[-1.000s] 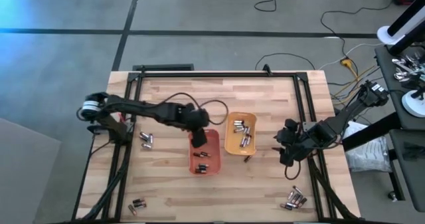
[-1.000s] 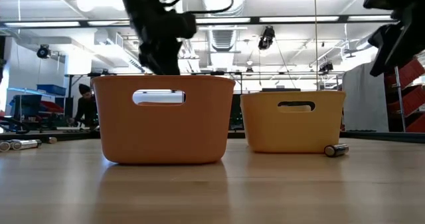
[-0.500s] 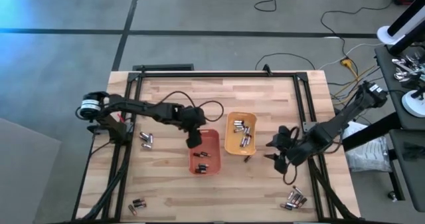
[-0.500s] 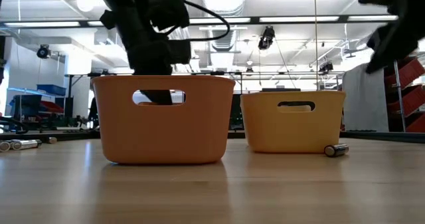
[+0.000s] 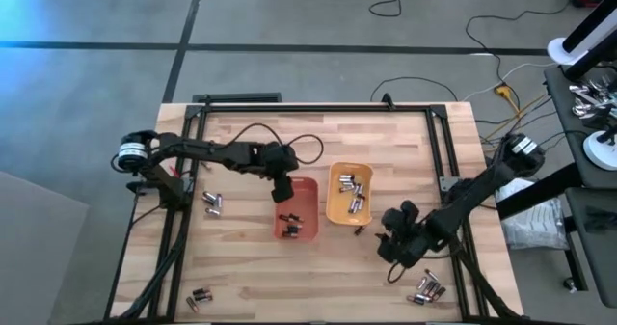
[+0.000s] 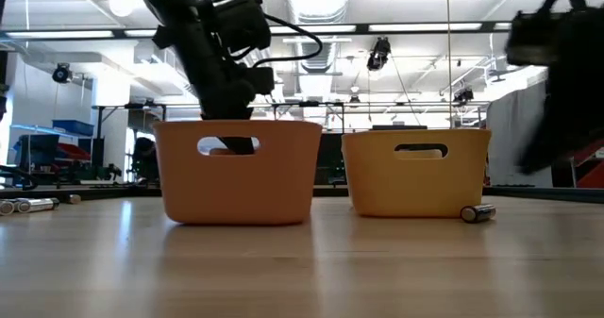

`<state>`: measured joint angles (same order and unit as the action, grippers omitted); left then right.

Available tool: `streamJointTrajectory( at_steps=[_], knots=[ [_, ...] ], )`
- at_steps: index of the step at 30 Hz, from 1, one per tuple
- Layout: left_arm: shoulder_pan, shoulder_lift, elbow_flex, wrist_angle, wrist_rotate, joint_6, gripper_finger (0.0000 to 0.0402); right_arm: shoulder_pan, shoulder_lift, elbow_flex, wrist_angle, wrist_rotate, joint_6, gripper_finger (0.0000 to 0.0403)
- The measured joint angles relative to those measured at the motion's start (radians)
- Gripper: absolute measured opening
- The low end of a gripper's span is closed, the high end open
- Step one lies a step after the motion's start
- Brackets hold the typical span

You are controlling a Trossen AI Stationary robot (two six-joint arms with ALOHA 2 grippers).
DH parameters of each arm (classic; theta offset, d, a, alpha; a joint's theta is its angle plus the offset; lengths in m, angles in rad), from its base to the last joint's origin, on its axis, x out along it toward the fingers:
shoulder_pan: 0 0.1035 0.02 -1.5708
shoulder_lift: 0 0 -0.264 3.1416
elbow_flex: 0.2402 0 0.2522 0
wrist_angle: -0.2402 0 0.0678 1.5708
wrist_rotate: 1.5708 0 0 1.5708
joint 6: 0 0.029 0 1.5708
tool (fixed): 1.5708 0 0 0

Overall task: Sort batteries
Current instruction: Put the brown-black battery into the orange bin

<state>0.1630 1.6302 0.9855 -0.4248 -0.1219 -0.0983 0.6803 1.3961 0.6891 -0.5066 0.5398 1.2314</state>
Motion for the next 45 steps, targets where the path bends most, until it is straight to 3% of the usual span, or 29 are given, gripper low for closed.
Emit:
streamJointTrajectory(
  at_steps=[2,5,11,16,21,23,27,33,37,41,45],
  knots=[
    [0.023,0.003,0.0,0.021,0.0,0.018,0.0155,0.002,0.059,-0.001,0.078,0.114,0.043,0.0219],
    [0.057,0.004,0.0,0.044,-0.003,0.07,0.0155,0.015,0.157,0.006,0.15,0.182,0.041,0.0219],
    [0.111,0.003,0.001,0.047,-0.003,0.116,0.0155,0.035,0.307,0.081,0.172,0.167,0.033,0.0227],
    [0.111,-0.022,0.001,0.042,0.007,0.138,0.0162,0.038,0.346,0.12,0.176,0.198,0.033,0.0271],
    [0.098,-0.074,0.001,0.092,0.212,0.136,0.0181,0.045,0.359,0.121,0.177,0.256,0.074,0.0325],
    [0.09,-0.111,-0.015,0.169,0.268,0.135,0.0189,0.048,0.379,0.118,0.175,0.269,0.087,0.0342],
    [0.064,-0.189,-0.115,0.398,0.272,0.133,0.0198,0.054,0.425,0.119,0.179,0.298,0.096,0.0358],
    [0.028,-0.271,-0.325,0.953,0.27,0.092,0.0198,0.055,0.406,0.118,0.158,0.297,0.051,0.0354],
    [0.031,-0.269,-0.392,1.221,0.26,0.061,0.0198,0.052,0.357,0.114,0.076,0.251,0.063,0.0344],
    [0.03,-0.244,-0.407,1.31,0.261,0.063,0.0198,0.053,0.349,0.101,0.055,0.216,0.084,0.0316],
    [0.03,-0.218,-0.41,1.307,0.261,0.073,0.0197,0.051,0.352,0.093,0.06,0.216,0.117,0.0255]
  ],
)
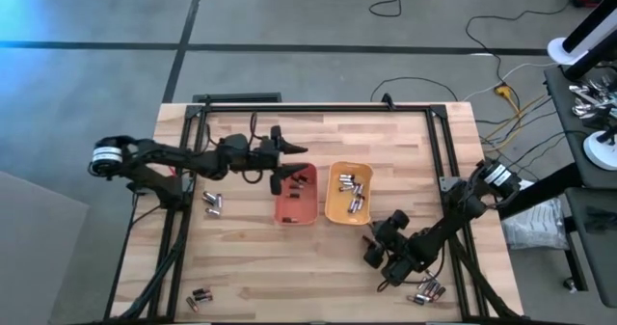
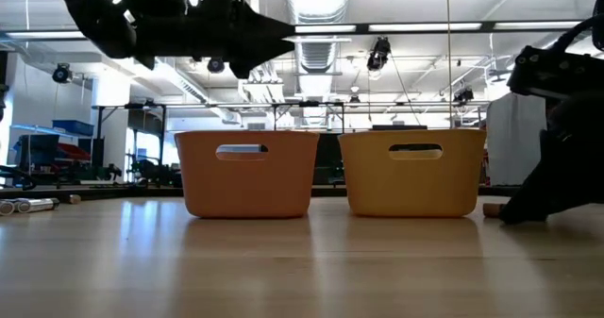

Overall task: Sort batteries
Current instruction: Put the brown-black battery into the orange bin

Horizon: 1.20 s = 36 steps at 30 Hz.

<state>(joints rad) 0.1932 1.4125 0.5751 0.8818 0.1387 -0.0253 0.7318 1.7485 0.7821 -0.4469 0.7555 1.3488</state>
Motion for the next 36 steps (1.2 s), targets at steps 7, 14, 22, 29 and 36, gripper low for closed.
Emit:
streamJointTrajectory(
  at_steps=[7,14,22,29,36],
  knots=[
    [0.0,-0.005,-0.001,-0.001,0.001,0.015,0.0197,-0.001,0.004,-0.014,-0.006,-0.028,0.039,0.0098],
    [0.001,-0.021,-0.001,-0.036,0.066,0.017,0.0197,0.003,0.005,-0.018,-0.021,-0.143,-0.012,0.004],
    [-0.004,-0.03,-0.002,-0.09,0.089,0.068,0.0197,0.006,-0.194,0.024,-0.026,-0.352,-0.184,0.004],
    [-0.021,-0.028,-0.002,-0.061,0.116,0.073,0.0197,-0.002,-0.394,0.046,0.04,-0.282,-0.321,0.004],
    [-0.086,0.032,-0.002,-0.053,0.193,0.241,0.0197,-0.11,-0.452,0.047,0.091,-0.057,-0.509,0.004]
  ],
)
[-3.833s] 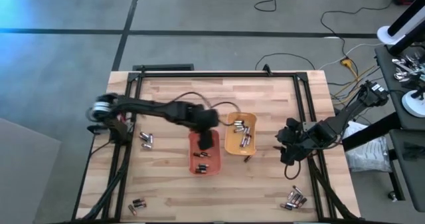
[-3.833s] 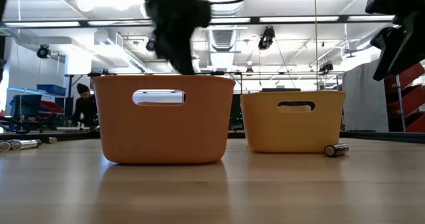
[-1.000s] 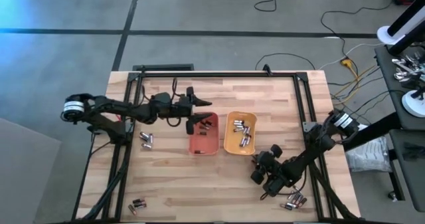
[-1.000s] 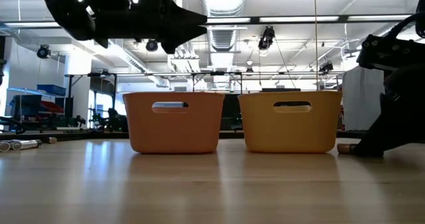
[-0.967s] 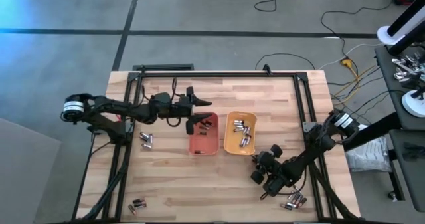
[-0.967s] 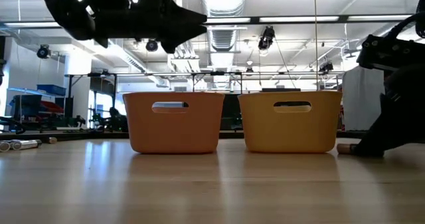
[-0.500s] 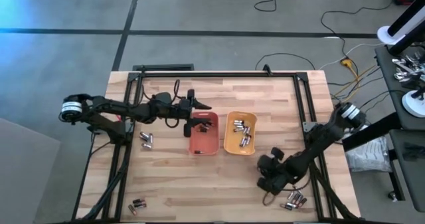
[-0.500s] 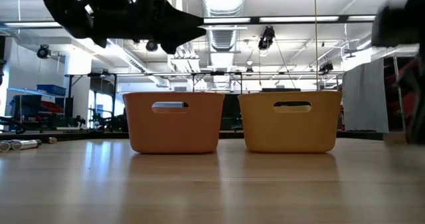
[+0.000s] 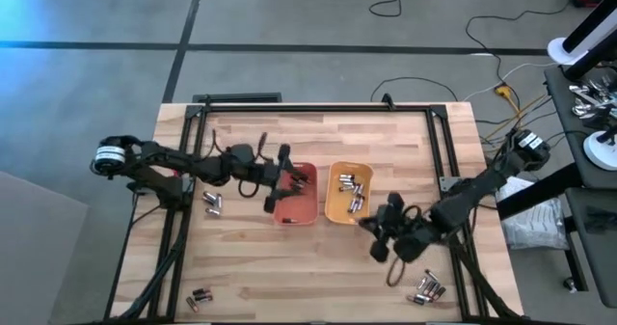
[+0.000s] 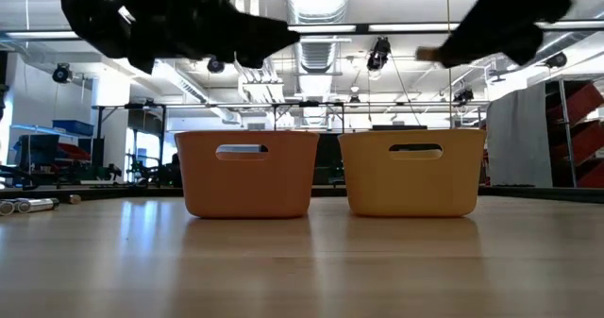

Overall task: Sort batteries
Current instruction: Put the brown-black battery into the orange bin

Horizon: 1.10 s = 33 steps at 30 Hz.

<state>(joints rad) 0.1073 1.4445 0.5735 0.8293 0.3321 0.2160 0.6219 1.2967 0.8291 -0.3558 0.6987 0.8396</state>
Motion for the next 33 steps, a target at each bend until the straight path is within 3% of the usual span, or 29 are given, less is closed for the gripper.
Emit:
streamJointTrajectory(
  at_steps=[2,6,10,12,16,23,33],
  knots=[
    [-0.02,0.032,0.0,0.001,-0.008,0.085,0.0197,-0.058,0.0,0.0,0.02,-0.028,-0.059,0.004],
    [-0.06,0.085,0.006,-0.004,-0.092,0.338,0.0191,-0.187,0.011,0.0,0.13,-0.183,-0.185,0.004],
    [-0.089,0.107,0.021,-0.01,-0.258,0.574,0.0183,-0.306,0.012,0.012,0.219,-0.299,-0.273,0.004],
    [-0.094,0.109,0.03,-0.018,-0.337,0.608,0.0181,-0.36,0.01,0.017,0.248,-0.366,-0.301,0.004],
    [-0.096,0.106,0.05,-0.063,-0.355,0.647,0.018,-0.428,0.027,0.02,0.325,-0.489,-0.363,0.004],
    [-0.125,0.115,0.126,-0.173,-0.341,0.739,0.0167,-0.504,0.042,0.02,0.393,-0.582,-0.419,0.004],
    [-0.138,0.125,0.243,-0.316,-0.338,0.779,0.0157,-0.524,0.043,0.02,0.399,-0.628,-0.432,0.004]
  ],
)
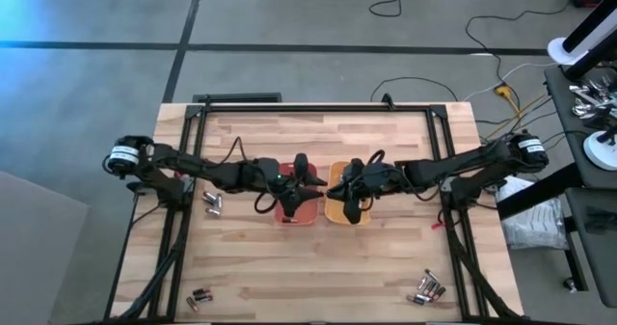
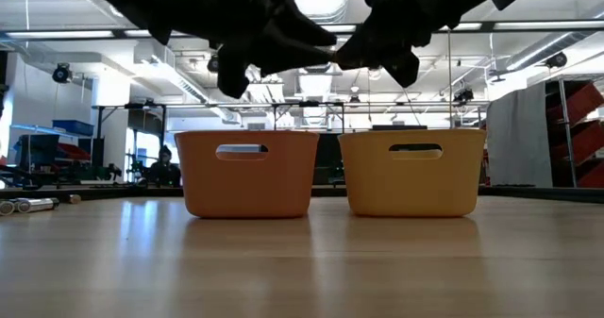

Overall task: Sort batteries
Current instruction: Put the brown-black battery into the orange bin

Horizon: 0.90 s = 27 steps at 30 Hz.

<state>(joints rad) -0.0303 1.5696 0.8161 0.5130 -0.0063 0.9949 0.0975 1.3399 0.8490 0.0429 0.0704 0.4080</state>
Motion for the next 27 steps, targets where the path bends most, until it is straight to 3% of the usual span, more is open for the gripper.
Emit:
streamJointTrajectory(
  at_steps=[5,20,27],
  knots=[
    [-0.006,0.005,0.042,-0.127,0.004,0.049,0.0157,-0.002,0.0,0.0,0.058,-0.001,0.011,0.004],
    [-0.013,0.076,0.106,-0.14,-0.058,0.034,0.0149,-0.022,0.004,-0.001,0.028,0.011,0.019,0.004],
    [-0.019,0.067,0.107,-0.145,-0.071,-0.05,0.0064,-0.022,0.004,-0.001,0.036,0.012,0.01,0.0055]
  ],
)
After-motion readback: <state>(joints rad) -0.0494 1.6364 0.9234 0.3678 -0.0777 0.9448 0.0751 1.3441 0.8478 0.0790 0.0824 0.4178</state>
